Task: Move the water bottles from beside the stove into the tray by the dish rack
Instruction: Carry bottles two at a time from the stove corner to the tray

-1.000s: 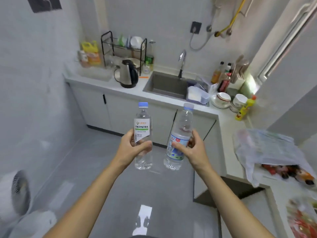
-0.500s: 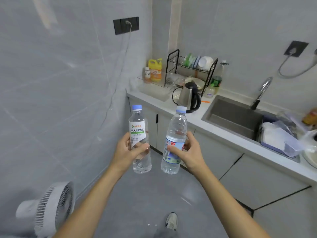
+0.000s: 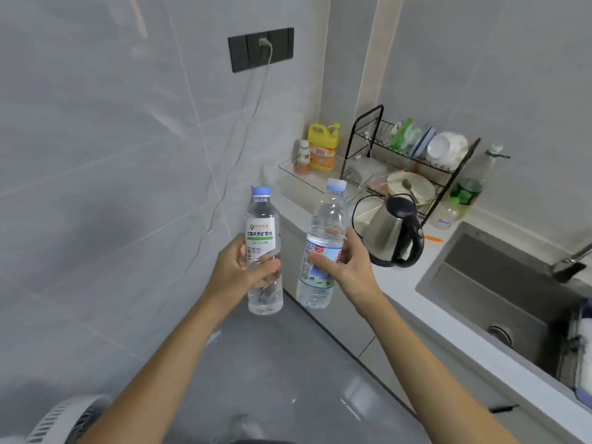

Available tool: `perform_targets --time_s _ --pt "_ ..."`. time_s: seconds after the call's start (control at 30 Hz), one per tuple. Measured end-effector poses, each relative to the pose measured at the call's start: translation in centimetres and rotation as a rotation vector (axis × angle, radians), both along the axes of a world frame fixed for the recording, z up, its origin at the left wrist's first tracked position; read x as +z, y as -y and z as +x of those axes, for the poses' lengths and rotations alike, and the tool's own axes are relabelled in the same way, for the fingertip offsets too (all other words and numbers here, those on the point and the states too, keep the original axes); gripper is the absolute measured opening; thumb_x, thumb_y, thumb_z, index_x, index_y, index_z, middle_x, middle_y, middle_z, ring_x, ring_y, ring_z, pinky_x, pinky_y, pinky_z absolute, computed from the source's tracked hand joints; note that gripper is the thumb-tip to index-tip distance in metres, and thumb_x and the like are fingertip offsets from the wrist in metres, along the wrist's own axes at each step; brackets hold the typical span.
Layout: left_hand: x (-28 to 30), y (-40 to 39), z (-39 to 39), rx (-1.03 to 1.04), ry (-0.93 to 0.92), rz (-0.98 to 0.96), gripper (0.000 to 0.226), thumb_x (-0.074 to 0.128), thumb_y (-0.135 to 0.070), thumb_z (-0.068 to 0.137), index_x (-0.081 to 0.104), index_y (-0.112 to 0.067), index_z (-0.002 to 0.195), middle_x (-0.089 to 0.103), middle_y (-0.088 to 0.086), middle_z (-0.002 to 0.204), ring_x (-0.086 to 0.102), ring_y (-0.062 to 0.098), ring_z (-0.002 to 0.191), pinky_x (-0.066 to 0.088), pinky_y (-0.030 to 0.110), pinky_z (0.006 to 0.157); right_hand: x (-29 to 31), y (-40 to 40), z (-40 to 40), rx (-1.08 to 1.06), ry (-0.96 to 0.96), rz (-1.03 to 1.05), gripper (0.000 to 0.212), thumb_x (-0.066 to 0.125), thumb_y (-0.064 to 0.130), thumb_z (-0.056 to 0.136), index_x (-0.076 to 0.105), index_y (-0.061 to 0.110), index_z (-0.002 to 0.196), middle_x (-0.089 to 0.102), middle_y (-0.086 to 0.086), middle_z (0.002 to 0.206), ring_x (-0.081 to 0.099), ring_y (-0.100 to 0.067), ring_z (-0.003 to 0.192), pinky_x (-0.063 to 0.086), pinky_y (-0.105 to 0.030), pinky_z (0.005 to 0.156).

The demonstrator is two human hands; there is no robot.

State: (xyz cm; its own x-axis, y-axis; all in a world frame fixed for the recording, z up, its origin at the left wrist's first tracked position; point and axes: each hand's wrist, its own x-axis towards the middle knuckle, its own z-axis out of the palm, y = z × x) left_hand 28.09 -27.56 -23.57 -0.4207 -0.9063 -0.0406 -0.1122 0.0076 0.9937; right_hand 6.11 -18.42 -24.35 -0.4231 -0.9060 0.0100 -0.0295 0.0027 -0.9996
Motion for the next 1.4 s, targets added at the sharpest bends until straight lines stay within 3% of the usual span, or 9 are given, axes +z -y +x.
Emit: perform_targets --time_s 0.2,0.37,0.5,0.67,0.83,1.0,1.1,1.27,1.4 --pt "-2.3 11.7 -5.2 -0.030 0.020 -0.026 0.035 0.089 -0.009 0.083 0.071 -0.024 0.109 0.081 -0.007 0.094 0.077 0.004 0.083 0.058 0.015 0.067 -1.6 10.5 -4.2 -0.011 -0.064 0.062 0.047 0.092 0.019 0.082 0.062 0.035 0.115 0.079 0.015 0.106 0.076 -0.003 0.094 0.060 -0.016 0.074" --pt "-2.4 22.4 -10.6 -0.128 0.029 -0.038 0.050 0.095 -0.019 0.071 0.070 -0.020 0.115 0.082 -0.006 0.100 0.079 0.006 0.087 0.059 0.017 0.071 -1.5 18.4 -8.8 -0.117 -0.088 0.101 0.052 0.091 0.012 0.082 0.061 0.024 0.122 0.077 0.008 0.107 0.073 0.003 0.089 0.059 -0.018 0.075" --pt "-1.6 29.6 -14.7 -0.206 0.057 -0.056 0.047 0.092 -0.039 0.065 0.072 -0.033 0.108 0.081 -0.012 0.097 0.077 0.001 0.086 0.058 0.016 0.068 -1.1 23.9 -12.7 -0.215 -0.091 0.093 0.056 0.091 0.016 0.082 0.061 0.027 0.128 0.077 0.007 0.114 0.073 -0.002 0.098 0.062 -0.023 0.081" --pt "-2.0 35.8 -20.7 -0.266 0.107 -0.075 0.039 0.092 -0.032 0.076 0.071 -0.031 0.109 0.079 -0.018 0.097 0.073 -0.005 0.084 0.056 0.021 0.072 -1.7 28.5 -17.2 -0.303 -0.090 0.121 0.062 0.092 0.015 0.082 0.059 0.022 0.134 0.077 0.006 0.118 0.074 -0.004 0.101 0.061 -0.022 0.081" --pt "-3.2 40.0 -27.0 -0.338 0.128 -0.100 0.056 0.094 -0.026 0.069 0.066 -0.035 0.116 0.078 -0.024 0.102 0.070 -0.011 0.088 0.049 0.006 0.069 -3.2 32.1 -22.5 -0.321 -0.129 0.142 0.060 0.092 0.010 0.080 0.058 0.024 0.128 0.075 0.020 0.109 0.072 0.003 0.100 0.058 -0.014 0.078" --pt "-5.2 43.6 -32.7 -0.372 0.195 -0.109 0.057 0.095 -0.013 0.074 0.065 -0.023 0.121 0.078 -0.025 0.096 0.071 -0.011 0.082 0.050 0.006 0.065 -5.2 35.5 -27.9 -0.329 -0.146 0.182 0.066 0.094 0.018 0.077 0.053 0.030 0.127 0.076 0.012 0.114 0.075 -0.006 0.105 0.063 -0.034 0.090" --pt "-6.8 45.6 -35.6 -0.381 0.244 -0.115 0.057 0.095 -0.012 0.076 0.063 -0.026 0.121 0.080 -0.012 0.096 0.074 -0.006 0.082 0.053 0.009 0.066 -6.5 36.9 -30.4 -0.347 -0.199 0.234 0.077 0.094 0.023 0.073 0.048 0.034 0.133 0.073 0.012 0.119 0.074 -0.013 0.108 0.062 -0.048 0.097" --pt "-10.1 48.1 -39.2 -0.423 0.372 -0.075 0.058 0.098 -0.016 0.071 0.060 -0.024 0.114 0.077 -0.006 0.103 0.075 0.007 0.089 0.059 0.031 0.082 -8.5 38.3 -33.1 -0.368 -0.318 0.406 0.080 0.094 0.035 0.064 0.044 0.039 0.125 0.071 0.013 0.115 0.072 -0.023 0.106 0.059 -0.053 0.093" --pt "-12.8 50.3 -41.7 -0.528 0.444 -0.095 0.046 0.100 -0.019 0.068 0.065 -0.030 0.096 0.080 -0.016 0.084 0.074 -0.004 0.078 0.053 0.015 0.067 -9.9 39.3 -34.2 -0.379 -0.398 0.523 0.081 0.096 0.041 0.065 0.042 0.034 0.125 0.067 0.001 0.119 0.065 -0.031 0.108 0.055 -0.050 0.094"
